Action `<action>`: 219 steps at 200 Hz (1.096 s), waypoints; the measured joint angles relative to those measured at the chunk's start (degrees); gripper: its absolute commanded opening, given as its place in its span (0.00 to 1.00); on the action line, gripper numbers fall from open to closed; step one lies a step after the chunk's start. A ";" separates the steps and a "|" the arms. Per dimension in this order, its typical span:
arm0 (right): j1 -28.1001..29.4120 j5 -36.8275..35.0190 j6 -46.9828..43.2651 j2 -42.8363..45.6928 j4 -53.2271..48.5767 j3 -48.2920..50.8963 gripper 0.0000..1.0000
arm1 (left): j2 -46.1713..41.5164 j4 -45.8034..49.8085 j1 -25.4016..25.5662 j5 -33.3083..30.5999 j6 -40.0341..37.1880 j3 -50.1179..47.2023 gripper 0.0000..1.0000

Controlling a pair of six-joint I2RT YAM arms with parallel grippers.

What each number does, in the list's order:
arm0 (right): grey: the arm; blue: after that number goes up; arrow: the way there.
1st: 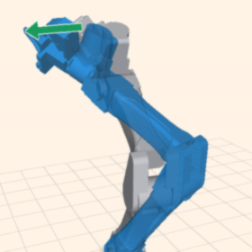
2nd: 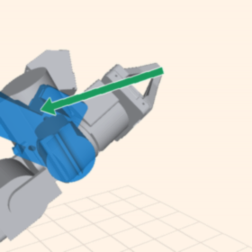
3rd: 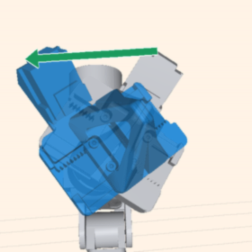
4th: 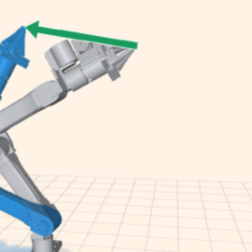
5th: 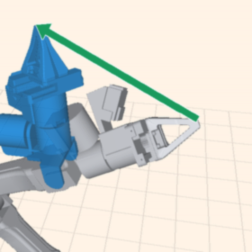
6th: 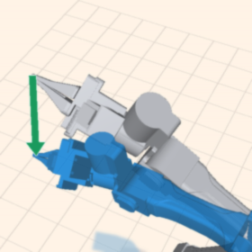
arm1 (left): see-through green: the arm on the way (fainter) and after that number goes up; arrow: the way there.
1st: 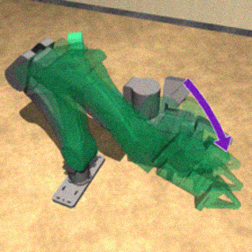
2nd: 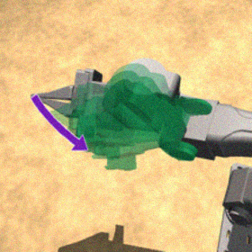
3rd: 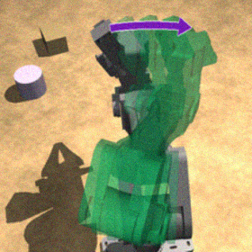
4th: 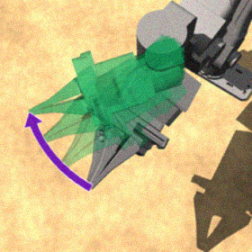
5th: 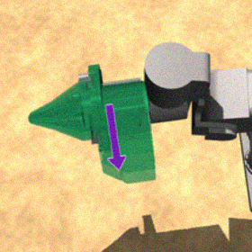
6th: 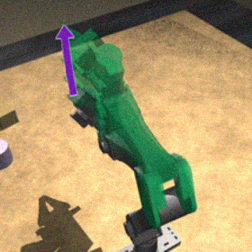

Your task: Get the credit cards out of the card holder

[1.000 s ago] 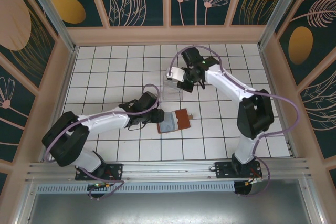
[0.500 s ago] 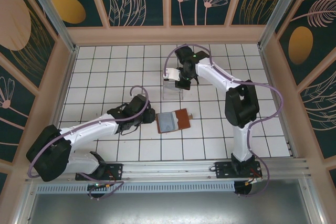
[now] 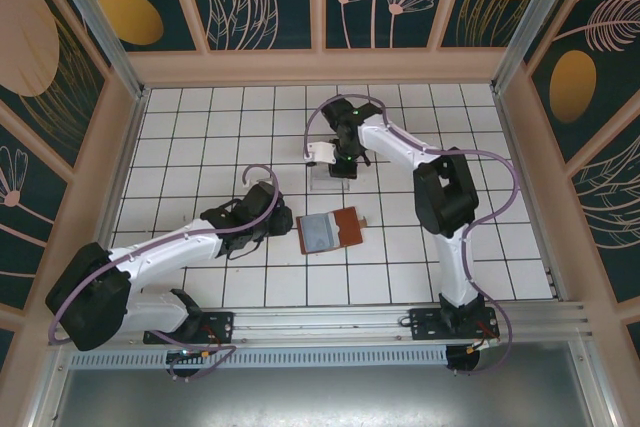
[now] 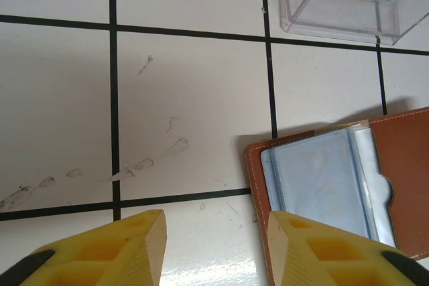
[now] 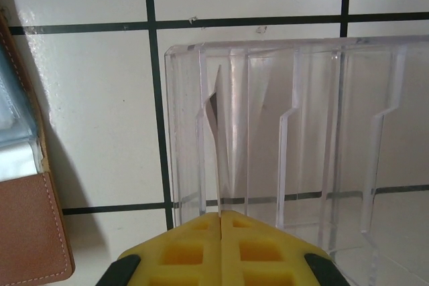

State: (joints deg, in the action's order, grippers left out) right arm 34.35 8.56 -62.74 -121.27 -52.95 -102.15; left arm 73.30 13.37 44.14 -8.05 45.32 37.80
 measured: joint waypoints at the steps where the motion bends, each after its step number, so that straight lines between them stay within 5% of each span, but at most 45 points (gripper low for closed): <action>1: 0.02 -0.02 -0.02 0.00 0.00 -0.02 0.00 | -0.02 0.00 0.00 0.00 0.00 0.00 0.45; 69: 0.55 -1.51 -0.22 -0.87 0.57 -0.46 0.22 | -0.09 0.26 0.00 -0.17 0.02 0.00 0.45; 219: 0.52 -6.16 -0.44 -0.83 10.97 1.25 0.29 | -0.07 0.42 0.00 -0.02 0.44 0.02 0.46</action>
State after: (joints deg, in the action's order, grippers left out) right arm 34.87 2.39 -63.18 -122.10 -41.98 -100.90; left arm 73.23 13.78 44.14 -8.08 45.76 37.82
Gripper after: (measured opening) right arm 0.283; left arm 0.460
